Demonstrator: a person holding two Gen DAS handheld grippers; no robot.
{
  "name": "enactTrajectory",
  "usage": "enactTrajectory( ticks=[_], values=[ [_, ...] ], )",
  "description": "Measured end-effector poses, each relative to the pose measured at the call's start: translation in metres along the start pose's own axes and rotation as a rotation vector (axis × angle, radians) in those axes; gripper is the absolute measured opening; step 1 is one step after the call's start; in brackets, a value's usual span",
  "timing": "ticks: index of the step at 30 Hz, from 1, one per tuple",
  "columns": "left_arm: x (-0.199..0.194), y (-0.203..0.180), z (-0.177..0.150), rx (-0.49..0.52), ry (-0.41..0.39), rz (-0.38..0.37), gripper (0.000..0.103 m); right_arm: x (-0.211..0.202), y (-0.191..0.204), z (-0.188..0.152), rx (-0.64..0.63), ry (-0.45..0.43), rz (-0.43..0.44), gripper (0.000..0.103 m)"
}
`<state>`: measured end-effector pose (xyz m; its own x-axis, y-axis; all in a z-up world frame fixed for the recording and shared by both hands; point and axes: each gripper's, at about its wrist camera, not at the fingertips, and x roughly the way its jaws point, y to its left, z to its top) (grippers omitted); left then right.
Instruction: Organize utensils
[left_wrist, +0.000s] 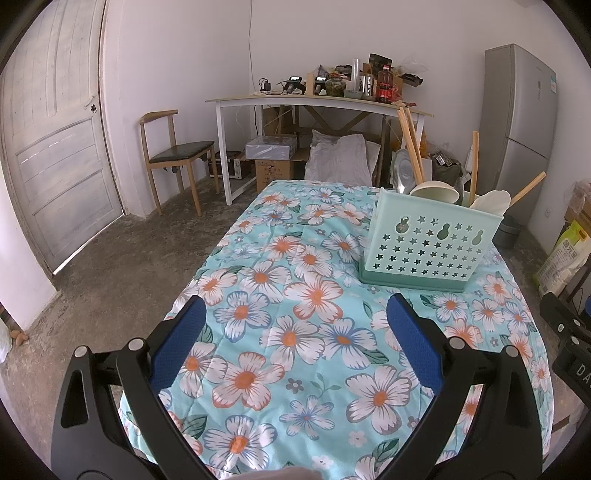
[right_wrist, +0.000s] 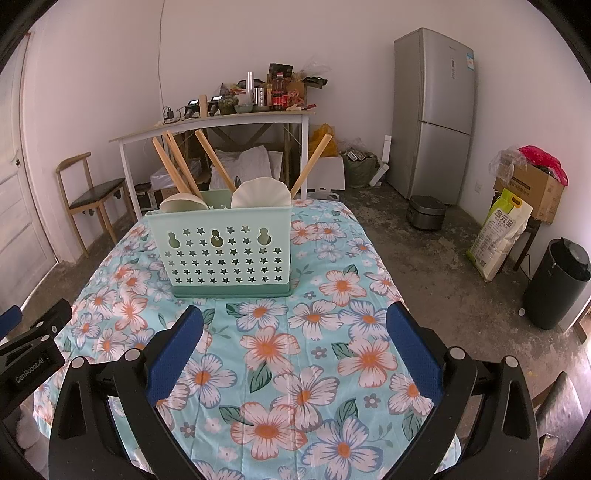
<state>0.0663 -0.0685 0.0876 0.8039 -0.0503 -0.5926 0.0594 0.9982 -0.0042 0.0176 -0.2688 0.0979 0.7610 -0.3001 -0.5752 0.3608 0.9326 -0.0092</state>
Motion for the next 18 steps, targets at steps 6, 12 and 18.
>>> enactTrajectory(
  ticks=[6,12,18],
  values=[
    [0.0002,0.0,-0.0001,0.0,0.0,0.0,0.095,0.0002,0.0002,0.0,0.0,0.001,0.001,0.097],
    [-0.0014,-0.0006,0.0004,0.0,0.001,0.0,0.095,-0.0004,-0.0001,-0.0003,0.001,0.002,0.002,0.097],
    [-0.0019,-0.003,-0.0012,0.007,-0.003,-0.003,0.095,-0.0003,-0.0001,-0.0004,0.001,0.001,0.001,0.097]
  ],
)
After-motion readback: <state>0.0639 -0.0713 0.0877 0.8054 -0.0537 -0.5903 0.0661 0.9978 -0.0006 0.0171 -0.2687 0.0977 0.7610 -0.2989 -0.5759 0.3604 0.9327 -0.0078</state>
